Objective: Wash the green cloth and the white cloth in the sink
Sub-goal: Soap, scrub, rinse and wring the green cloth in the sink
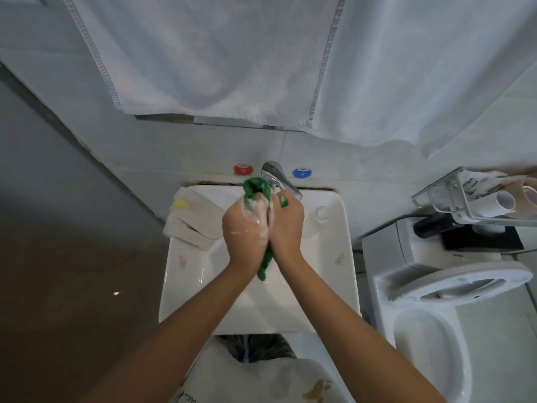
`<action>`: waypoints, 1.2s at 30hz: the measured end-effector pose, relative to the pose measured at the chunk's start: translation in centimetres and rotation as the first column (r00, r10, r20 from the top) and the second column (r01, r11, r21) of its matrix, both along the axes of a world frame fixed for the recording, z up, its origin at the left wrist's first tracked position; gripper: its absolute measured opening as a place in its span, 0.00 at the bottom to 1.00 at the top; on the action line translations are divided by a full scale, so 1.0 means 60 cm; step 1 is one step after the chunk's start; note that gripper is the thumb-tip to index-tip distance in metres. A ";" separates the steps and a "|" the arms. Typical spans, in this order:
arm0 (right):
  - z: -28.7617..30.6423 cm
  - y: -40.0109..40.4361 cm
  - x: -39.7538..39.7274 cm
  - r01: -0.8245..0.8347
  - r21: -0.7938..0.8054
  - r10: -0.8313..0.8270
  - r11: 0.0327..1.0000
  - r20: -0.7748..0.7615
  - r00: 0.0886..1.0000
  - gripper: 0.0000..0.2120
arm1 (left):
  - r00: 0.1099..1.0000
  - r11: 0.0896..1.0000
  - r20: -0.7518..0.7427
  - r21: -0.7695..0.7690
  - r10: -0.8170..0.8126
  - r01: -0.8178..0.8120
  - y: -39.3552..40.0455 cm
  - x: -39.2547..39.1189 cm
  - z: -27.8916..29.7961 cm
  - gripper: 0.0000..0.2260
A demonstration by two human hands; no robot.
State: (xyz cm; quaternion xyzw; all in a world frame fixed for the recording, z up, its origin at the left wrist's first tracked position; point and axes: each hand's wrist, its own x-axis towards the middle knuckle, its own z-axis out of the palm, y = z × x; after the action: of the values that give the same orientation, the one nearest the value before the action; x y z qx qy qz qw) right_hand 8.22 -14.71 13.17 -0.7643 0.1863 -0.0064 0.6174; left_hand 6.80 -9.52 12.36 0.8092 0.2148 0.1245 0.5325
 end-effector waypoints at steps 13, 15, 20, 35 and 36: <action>0.016 -0.017 -0.028 -0.176 -0.084 0.183 0.981 0.083 0.980 0.15 | 0.999 0.983 0.054 -0.181 -0.009 0.018 0.019 0.020 0.009 0.11; 0.022 -0.018 -0.020 -0.160 -0.042 0.164 0.986 0.117 0.980 0.13 | 0.999 0.972 0.047 -0.233 -0.020 0.030 0.011 0.011 0.009 0.13; 0.032 -0.013 0.003 -0.001 0.134 -0.014 0.991 0.109 0.994 0.15 | 0.998 0.970 0.063 -0.239 -0.019 0.033 -0.005 0.005 0.039 0.14; 0.027 -0.058 -0.014 -0.256 0.315 0.289 0.914 -0.062 0.955 0.11 | 0.934 0.938 -0.113 -0.123 -0.338 0.324 0.063 0.027 0.034 0.13; 0.027 -0.067 -0.009 -0.287 0.332 0.324 0.899 -0.063 0.944 0.16 | 0.915 0.920 -0.113 -0.117 -0.387 0.374 0.068 0.026 0.037 0.12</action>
State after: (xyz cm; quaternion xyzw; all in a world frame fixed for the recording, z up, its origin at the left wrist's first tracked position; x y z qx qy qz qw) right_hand 7.69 -18.72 14.78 -0.6735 0.0984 0.1655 0.7137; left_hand 8.38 -5.44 14.56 0.8164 0.0939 -0.0463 0.5679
